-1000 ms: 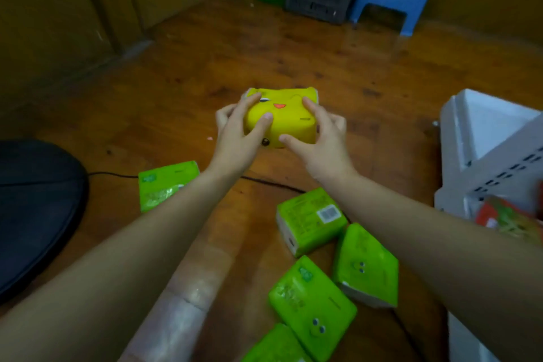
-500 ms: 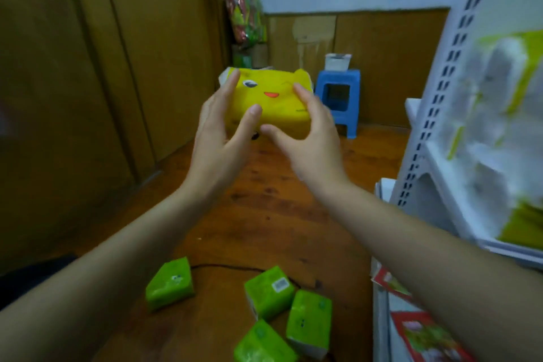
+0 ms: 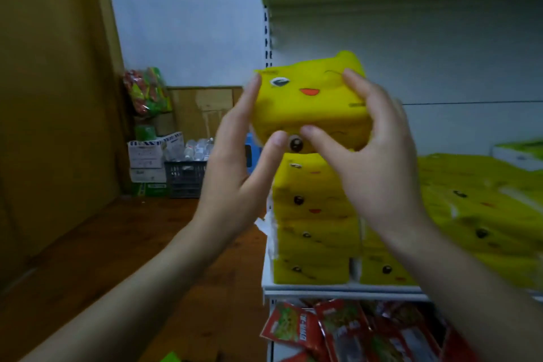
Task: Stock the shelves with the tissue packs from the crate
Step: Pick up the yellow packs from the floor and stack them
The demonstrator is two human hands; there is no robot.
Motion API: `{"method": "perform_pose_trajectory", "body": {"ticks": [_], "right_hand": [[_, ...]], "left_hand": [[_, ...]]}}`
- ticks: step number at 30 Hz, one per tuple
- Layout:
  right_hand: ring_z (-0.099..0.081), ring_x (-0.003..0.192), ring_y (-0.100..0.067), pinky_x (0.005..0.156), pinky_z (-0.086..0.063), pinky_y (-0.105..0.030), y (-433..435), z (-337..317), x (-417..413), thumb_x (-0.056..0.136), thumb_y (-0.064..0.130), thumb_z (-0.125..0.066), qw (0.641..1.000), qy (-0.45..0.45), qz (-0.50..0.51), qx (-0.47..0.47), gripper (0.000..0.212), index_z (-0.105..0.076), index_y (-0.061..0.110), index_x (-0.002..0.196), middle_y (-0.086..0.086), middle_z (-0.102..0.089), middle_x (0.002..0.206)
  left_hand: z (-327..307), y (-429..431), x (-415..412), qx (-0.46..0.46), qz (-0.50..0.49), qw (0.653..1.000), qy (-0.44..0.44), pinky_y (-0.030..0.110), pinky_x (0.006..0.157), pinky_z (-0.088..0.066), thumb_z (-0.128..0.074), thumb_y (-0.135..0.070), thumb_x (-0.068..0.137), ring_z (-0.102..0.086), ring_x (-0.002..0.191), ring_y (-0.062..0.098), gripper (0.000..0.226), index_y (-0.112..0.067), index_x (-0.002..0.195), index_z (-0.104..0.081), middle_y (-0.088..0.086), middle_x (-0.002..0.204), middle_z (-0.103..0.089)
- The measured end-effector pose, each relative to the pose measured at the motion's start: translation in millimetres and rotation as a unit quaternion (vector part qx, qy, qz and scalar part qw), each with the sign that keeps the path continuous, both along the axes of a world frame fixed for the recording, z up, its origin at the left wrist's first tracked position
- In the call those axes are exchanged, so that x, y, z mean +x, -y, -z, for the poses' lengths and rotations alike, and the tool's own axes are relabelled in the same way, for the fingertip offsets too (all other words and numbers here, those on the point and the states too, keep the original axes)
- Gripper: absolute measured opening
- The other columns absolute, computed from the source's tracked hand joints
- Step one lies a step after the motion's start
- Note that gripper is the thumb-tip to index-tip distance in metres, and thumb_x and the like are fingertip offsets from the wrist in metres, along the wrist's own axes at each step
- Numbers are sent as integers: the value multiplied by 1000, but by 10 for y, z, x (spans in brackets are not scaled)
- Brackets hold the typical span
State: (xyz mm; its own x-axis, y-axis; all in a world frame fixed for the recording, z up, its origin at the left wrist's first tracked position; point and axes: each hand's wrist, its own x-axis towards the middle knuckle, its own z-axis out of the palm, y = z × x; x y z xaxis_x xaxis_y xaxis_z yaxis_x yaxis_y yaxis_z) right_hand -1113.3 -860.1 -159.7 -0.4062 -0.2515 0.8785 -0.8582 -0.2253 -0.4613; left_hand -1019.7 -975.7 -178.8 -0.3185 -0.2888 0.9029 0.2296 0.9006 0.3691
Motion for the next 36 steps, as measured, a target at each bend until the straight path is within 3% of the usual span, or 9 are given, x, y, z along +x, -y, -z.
{"method": "perform_pose_trajectory", "body": {"ticks": [4,9,15,21,25,27,30,34,36], "right_hand": [[-43,121,-1,102,-35,-19,-522,121,-595,73,34,-75,996,53,71,15,66,-47,28,132,9,-48,127],[-46,121,-12,99,-36,-24,-779,425,-1056,72,33,-76,985,111,114,61,65,-50,24,131,1,-51,129],[-41,120,-10,83,-23,-4,-639,602,-1101,74,31,-74,982,97,120,113,64,-49,22,131,0,-49,132],[-42,122,-15,84,-27,-14,-612,679,-1068,75,37,-72,977,79,146,134,64,-46,24,133,0,-46,134],[-42,123,-15,81,-26,-11,-630,707,-1103,75,39,-72,975,98,140,142,64,-46,25,132,-1,-45,135],[-40,126,-16,85,-26,-12,-632,698,-1092,75,39,-71,974,101,133,150,68,-42,25,135,-3,-42,138],[-31,133,-17,98,-20,-14,-710,627,-1004,77,37,-71,976,100,132,142,78,-31,25,142,-6,-30,143],[-33,130,-17,104,-18,-8,-727,543,-689,77,45,-63,987,-28,143,60,75,-35,15,140,-13,-35,138],[-35,130,-20,113,-21,-22,-603,571,-486,77,47,-56,990,-64,115,60,72,-37,15,139,-13,-38,136]], "left_hand": [[-32,-419,-312,-28,36,989,138,23,92,-47,-36,-58,87,-48,121,0,56,-61,134,-6,-11,144,-39],[167,-365,-568,-147,-148,936,282,32,89,-39,-16,-65,85,-48,121,17,66,-41,147,-9,-5,132,-54],[233,-333,-619,-146,-168,933,282,31,88,-38,-15,-64,86,-50,118,19,67,-38,147,-14,-3,127,-56],[273,-325,-611,-214,-199,902,320,36,95,-36,-10,-68,83,-48,120,22,68,-43,146,-17,-1,132,-51],[310,-344,-687,-240,-239,888,310,41,88,-44,-22,-63,87,-59,105,31,62,-34,139,-41,7,118,-61],[337,-369,-717,-252,-250,885,300,46,87,-46,-26,-59,88,-61,101,34,61,-30,137,-45,11,113,-63],[299,-374,-616,-228,-245,890,309,53,105,-30,-19,-61,87,-46,126,30,65,-34,147,-25,8,135,-50],[270,-270,-290,-210,-237,910,266,49,106,-32,-22,-57,91,-42,129,28,64,-28,148,-23,7,140,-46],[305,-197,-133,-201,-241,913,260,45,103,-34,-24,-56,91,-44,127,28,63,-28,148,-24,6,140,-46]]}}
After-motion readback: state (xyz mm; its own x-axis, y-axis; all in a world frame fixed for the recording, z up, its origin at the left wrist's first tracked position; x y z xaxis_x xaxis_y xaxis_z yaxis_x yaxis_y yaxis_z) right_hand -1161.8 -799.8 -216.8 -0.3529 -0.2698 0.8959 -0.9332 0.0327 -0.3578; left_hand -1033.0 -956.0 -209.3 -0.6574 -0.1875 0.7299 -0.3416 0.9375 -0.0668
